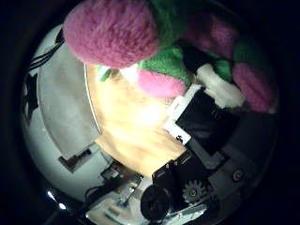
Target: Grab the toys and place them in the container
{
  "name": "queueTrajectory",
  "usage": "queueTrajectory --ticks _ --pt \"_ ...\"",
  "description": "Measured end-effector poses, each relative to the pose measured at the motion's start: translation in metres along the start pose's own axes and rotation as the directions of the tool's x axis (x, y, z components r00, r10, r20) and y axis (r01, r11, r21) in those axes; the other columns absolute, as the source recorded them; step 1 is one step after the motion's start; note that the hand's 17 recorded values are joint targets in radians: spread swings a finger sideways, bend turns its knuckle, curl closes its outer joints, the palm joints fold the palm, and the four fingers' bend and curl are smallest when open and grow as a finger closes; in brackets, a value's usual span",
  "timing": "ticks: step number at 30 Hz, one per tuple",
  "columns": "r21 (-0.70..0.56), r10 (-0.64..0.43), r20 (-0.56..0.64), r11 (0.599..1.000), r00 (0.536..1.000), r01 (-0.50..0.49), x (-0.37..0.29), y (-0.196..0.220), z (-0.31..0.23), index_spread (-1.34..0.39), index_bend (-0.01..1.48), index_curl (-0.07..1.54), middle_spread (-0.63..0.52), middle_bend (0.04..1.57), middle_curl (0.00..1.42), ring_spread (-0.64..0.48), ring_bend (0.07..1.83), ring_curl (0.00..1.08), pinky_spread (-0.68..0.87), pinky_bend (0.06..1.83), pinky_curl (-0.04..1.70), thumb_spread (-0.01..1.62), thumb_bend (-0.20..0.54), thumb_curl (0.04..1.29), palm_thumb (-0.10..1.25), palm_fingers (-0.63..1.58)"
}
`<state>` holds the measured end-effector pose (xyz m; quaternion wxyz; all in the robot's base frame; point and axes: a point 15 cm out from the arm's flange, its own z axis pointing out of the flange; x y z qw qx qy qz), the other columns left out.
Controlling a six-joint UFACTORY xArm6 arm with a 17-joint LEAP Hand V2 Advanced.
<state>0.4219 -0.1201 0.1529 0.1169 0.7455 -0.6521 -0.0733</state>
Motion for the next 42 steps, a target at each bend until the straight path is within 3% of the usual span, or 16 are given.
queueTrajectory --ticks 11,31,42 --pt "0.035 0.035 0.014 0.999 0.999 -0.035 0.016 0.006 -0.016 -0.57 0.41 0.46 -0.43 0.83 0.57 -0.32 1.2 0.47 -0.5 1.19 0.36 0.88 -0.032 0.4 0.98 1.28" --pt "0.198 0.034 0.0 0.98 0.999 -0.033 0.007 0.05 -0.119 -0.56 0.43 0.56 -0.39 0.92 0.56 -0.32 1.22 0.46 -0.53 1.14 0.4 0.8 -0.025 0.37 0.97 1.26" --pt "0.308 -0.012 0.003 0.951 1.0 0.01 -0.038 0.088 -0.19 -0.56 0.42 0.6 -0.38 0.93 0.55 -0.32 1.22 0.46 -0.54 1.13 0.42 0.8 -0.024 0.37 0.98 1.26"
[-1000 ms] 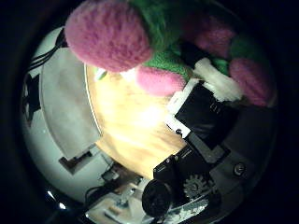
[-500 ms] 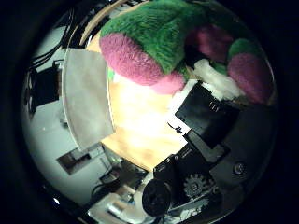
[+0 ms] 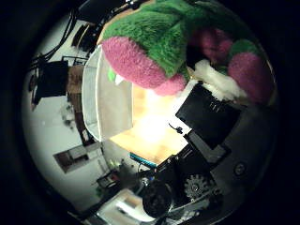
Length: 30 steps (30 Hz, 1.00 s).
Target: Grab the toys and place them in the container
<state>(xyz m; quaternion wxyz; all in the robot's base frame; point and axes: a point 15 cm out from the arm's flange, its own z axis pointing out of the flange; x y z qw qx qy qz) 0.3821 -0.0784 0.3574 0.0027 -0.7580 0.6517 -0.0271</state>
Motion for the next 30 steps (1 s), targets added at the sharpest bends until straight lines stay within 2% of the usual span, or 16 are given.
queueTrajectory --ticks 6,15,18,30 --pt "0.095 -0.058 0.017 0.994 0.998 0.056 -0.039 0.002 -0.047 -0.57 0.42 0.61 -0.38 0.94 0.54 -0.32 1.22 0.46 -0.54 1.12 0.42 0.8 -0.025 0.37 0.98 1.26" --pt "0.169 -0.122 0.073 0.98 0.99 0.108 -0.089 -0.005 -0.08 -0.58 0.41 0.62 -0.38 0.95 0.53 -0.32 1.22 0.46 -0.54 1.1 0.43 0.8 -0.025 0.36 0.98 1.27" --pt "0.19 -0.16 0.082 0.971 0.984 0.143 -0.123 -0.013 -0.092 -0.58 0.41 0.63 -0.38 0.95 0.53 -0.31 1.22 0.46 -0.55 1.1 0.43 0.8 -0.024 0.37 0.98 1.27" --pt "0.168 -0.296 0.115 0.947 0.948 0.275 -0.24 -0.036 -0.094 -0.59 0.42 0.64 -0.38 0.96 0.52 -0.31 1.22 0.46 -0.55 1.08 0.44 0.8 -0.026 0.36 0.97 1.27"
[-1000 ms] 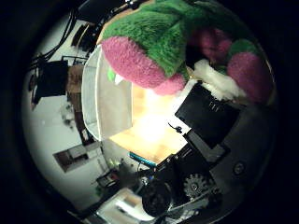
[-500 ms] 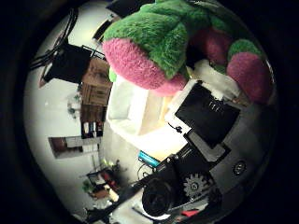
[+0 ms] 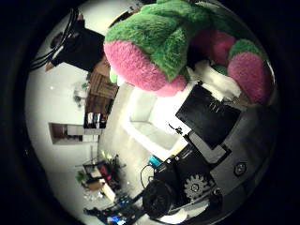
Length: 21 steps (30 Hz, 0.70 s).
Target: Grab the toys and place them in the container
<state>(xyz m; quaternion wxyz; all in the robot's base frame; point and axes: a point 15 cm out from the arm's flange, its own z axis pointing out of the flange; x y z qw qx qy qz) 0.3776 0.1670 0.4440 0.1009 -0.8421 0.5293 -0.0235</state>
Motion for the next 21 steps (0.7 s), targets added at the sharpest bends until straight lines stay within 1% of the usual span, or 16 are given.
queueTrajectory --ticks 7,12,16,21 --pt "-0.039 -0.073 0.02 0.997 0.997 0.074 -0.057 -0.021 0.024 -0.59 0.41 0.65 -0.38 0.96 0.52 -0.31 1.22 0.46 -0.55 1.08 0.44 0.81 -0.024 0.36 0.97 1.27" --pt "-0.065 -0.111 0.029 0.991 0.993 0.113 -0.08 -0.03 0.039 -0.59 0.41 0.65 -0.38 0.96 0.51 -0.31 1.22 0.45 -0.55 1.08 0.45 0.82 -0.025 0.36 0.97 1.27" --pt "-0.08 -0.14 0.0 0.987 0.99 0.139 -0.086 -0.032 0.046 -0.59 0.41 0.66 -0.38 0.96 0.51 -0.31 1.22 0.45 -0.55 1.08 0.45 0.81 -0.027 0.36 0.97 1.27" --pt "-0.083 -0.14 -0.031 0.987 0.99 0.137 -0.085 -0.032 0.048 -0.59 0.41 0.66 -0.38 0.97 0.51 -0.31 1.22 0.46 -0.55 1.09 0.45 0.81 -0.025 0.36 0.97 1.26"
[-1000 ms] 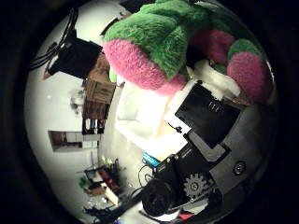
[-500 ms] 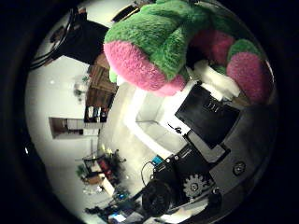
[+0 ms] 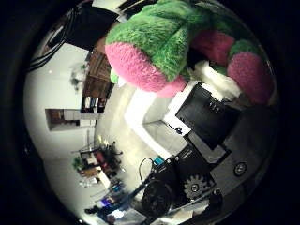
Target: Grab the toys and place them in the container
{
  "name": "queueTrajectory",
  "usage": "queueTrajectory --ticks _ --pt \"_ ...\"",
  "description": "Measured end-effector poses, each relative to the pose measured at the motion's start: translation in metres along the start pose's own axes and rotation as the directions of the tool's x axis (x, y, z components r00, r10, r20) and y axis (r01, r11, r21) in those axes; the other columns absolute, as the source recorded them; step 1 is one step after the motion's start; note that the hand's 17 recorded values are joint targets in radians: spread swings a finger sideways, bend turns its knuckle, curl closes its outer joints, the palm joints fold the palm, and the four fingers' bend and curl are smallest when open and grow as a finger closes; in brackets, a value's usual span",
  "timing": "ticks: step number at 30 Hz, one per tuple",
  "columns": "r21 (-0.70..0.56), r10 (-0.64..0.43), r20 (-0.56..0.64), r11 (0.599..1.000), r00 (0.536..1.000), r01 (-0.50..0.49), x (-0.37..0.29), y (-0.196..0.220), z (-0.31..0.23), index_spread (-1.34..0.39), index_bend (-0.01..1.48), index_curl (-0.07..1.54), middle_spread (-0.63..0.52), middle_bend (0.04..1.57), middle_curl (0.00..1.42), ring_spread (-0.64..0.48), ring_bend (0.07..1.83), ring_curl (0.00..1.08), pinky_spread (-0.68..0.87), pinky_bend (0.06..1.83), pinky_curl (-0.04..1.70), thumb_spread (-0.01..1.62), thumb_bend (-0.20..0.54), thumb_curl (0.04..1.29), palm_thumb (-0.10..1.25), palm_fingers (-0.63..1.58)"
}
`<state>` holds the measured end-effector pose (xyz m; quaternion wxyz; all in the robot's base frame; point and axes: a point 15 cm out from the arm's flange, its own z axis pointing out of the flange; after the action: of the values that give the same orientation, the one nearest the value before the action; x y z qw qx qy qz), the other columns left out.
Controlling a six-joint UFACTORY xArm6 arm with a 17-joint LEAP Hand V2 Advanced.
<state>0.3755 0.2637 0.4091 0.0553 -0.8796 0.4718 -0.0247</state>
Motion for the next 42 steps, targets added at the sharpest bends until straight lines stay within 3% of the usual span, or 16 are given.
queueTrajectory --ticks 8,10,14,16,18,22,30,42 --pt "-0.012 -0.005 -0.003 1.0 1.0 0.005 0.002 0.0 0.004 -0.59 0.41 0.66 -0.38 0.96 0.51 -0.31 1.22 0.46 -0.55 1.08 0.45 0.82 -0.025 0.36 0.97 1.26" --pt "-0.024 -0.007 -0.004 1.0 1.0 0.006 0.003 0.002 0.006 -0.6 0.37 0.65 -0.39 0.93 0.5 -0.31 1.23 0.46 -0.57 1.09 0.45 0.83 -0.045 0.35 0.92 1.2" --pt "-0.062 -0.016 -0.014 0.998 1.0 0.015 0.006 0.01 0.011 -0.62 0.21 0.61 -0.42 0.83 0.48 -0.34 1.19 0.44 -0.62 1.08 0.43 0.86 -0.106 0.3 0.63 1.02" --pt "-0.078 -0.021 -0.013 0.997 1.0 0.02 0.008 0.013 0.013 -0.62 0.17 0.6 -0.42 0.69 0.44 -0.35 1.15 0.44 -0.59 1.14 0.46 0.86 -0.114 0.28 0.46 0.81" --pt "-0.105 -0.031 -0.012 0.994 0.999 0.03 0.011 0.015 0.019 -0.59 0.17 0.59 -0.38 0.62 0.42 -0.32 1.07 0.42 -0.43 1.06 0.46 0.81 -0.133 0.26 0.27 0.43" --pt "-0.159 -0.046 0.006 0.986 0.999 0.047 0.014 0.022 0.03 -0.54 0.18 0.53 -0.25 0.53 0.39 -0.19 0.82 0.33 -0.05 1.0 0.43 0.74 -0.078 0.26 0.09 0.11" --pt "-0.144 -0.046 0.009 0.988 0.999 0.047 0.017 0.013 0.025 -0.48 0.18 0.44 -0.13 0.44 0.35 -0.06 0.65 0.25 0.32 0.92 0.34 0.69 -0.042 0.29 0.02 0.08" --pt "-0.145 -0.045 0.008 0.988 0.999 0.045 0.02 0.013 0.025 -0.48 0.18 0.37 -0.11 0.35 0.33 -0.04 0.59 0.23 0.45 0.88 0.28 0.71 -0.039 0.32 0.02 0.18"
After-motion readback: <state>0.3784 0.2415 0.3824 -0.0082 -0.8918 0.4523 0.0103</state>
